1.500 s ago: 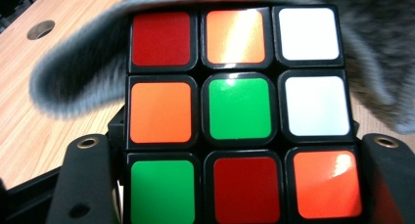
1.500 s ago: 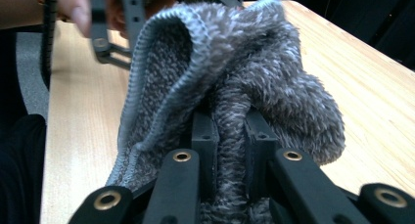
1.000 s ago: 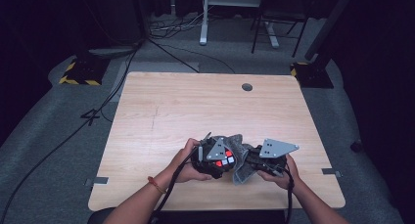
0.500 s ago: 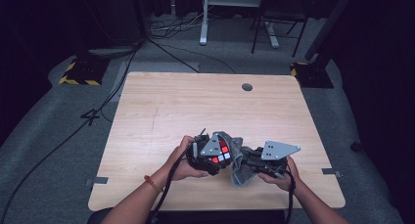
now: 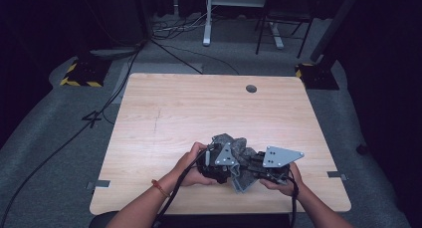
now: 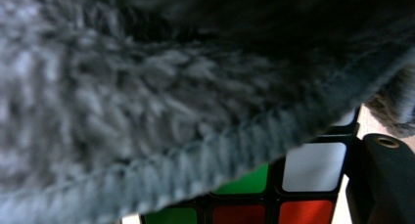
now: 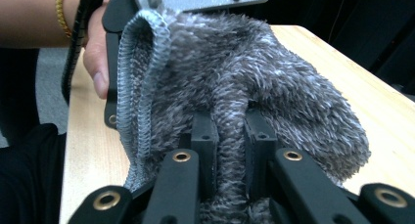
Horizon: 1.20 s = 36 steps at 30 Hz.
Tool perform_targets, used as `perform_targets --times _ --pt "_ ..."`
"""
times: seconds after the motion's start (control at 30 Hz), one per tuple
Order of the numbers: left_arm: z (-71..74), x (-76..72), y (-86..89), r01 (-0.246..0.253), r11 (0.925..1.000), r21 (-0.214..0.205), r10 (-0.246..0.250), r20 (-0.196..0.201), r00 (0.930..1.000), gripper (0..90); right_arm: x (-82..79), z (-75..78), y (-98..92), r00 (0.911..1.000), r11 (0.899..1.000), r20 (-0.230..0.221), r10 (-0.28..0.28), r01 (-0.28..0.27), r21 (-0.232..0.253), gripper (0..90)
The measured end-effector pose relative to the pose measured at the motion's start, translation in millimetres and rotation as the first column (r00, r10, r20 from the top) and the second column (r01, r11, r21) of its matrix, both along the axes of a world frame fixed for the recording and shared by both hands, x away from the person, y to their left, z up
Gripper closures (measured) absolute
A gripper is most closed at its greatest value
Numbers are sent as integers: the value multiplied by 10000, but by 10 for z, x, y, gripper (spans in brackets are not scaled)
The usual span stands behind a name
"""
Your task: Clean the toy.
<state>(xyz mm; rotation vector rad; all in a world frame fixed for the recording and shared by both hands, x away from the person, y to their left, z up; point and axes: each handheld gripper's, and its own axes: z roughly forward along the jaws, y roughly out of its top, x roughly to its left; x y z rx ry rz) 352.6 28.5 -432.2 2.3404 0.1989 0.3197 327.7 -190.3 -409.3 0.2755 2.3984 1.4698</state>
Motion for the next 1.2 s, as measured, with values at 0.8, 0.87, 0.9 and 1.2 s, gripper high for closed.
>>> perform_targets --times 0.8,0.87,0.9,1.2 --pt "97 37 164 127 9944 -1050 -146 -173 9997 331 215 -181 -198 9896 9986 -1373 -437 473 231 792" --pt "85 33 154 113 9953 -963 -131 -184 9997 331 205 -164 -207 9909 9983 -1277 -429 475 334 792" --pt "81 33 146 124 9956 -931 -141 -171 9998 331 201 -153 -211 9913 9983 -1249 -416 464 357 792" --pt "43 28 95 20 9988 -487 -20 -11 10000 332 151 -70 -200 9954 9983 -902 -323 365 453 792"
